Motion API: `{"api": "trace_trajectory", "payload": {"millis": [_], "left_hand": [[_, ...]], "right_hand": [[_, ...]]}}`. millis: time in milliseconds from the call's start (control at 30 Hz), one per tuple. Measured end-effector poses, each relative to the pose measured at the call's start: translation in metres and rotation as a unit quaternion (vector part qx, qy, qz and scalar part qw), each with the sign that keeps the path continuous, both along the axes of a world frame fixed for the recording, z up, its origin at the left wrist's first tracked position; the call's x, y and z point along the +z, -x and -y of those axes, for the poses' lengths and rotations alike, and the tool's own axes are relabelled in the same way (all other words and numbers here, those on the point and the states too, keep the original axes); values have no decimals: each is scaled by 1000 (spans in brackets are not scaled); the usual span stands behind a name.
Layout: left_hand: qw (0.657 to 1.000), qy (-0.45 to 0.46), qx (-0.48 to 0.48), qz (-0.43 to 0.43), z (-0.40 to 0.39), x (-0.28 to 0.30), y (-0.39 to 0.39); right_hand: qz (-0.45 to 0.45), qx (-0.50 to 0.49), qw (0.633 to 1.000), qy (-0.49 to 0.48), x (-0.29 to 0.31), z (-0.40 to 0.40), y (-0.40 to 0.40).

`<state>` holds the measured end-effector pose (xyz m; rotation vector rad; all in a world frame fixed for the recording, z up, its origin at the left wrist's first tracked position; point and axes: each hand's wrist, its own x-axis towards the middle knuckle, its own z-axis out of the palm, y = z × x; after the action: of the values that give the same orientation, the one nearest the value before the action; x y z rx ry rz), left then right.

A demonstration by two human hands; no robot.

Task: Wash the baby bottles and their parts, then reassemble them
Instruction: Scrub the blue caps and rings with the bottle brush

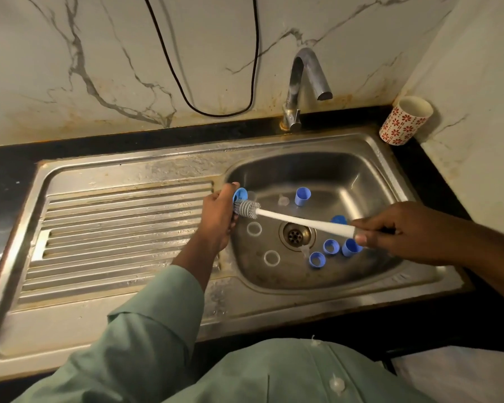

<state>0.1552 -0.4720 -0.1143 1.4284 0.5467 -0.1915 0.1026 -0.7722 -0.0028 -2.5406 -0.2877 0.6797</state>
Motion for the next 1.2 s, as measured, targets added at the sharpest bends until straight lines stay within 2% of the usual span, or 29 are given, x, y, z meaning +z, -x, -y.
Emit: {"api": "trace_trajectory", "payload": {"millis": [100,200,267,367,533,633,767,900,1033,1133,1200], "left_hand": [[1000,7,-17,1,0,-6,4],[1000,-2,-15,-15,0,-10,10],[1000,13,4,-21,5,-12,13],[998,54,4,-15,7,-9,12],[999,35,10,-19,7,-9,18],[999,34,5,-8,4,-4,15],[1000,22,-6,10,5,-1,15],[999,25,-16,18,9,1,15],[999,5,-16,31,11,0,16],[999,-14,-17,47,18,2,15],[997,-33,-26,63,20,5,8]], "right_hand": [[4,-42,999,-19,-2,6,-7],[-21,-8,1000,13,-5,11,2],[-7,15,1000,9,-1,10,7],[20,-43,999,-20,-5,8,6],[-9,12,1000,6,8,2,8],[13,-43,999,-17,3,5,4],[-14,6,1000,-16,5,7,15],[15,-62,997,-36,1,12,15],[11,9,999,-29,5,11,30],[1,-94,991,-99,2,15,26],[-66,-150,978,-126,-5,13,32]]}}
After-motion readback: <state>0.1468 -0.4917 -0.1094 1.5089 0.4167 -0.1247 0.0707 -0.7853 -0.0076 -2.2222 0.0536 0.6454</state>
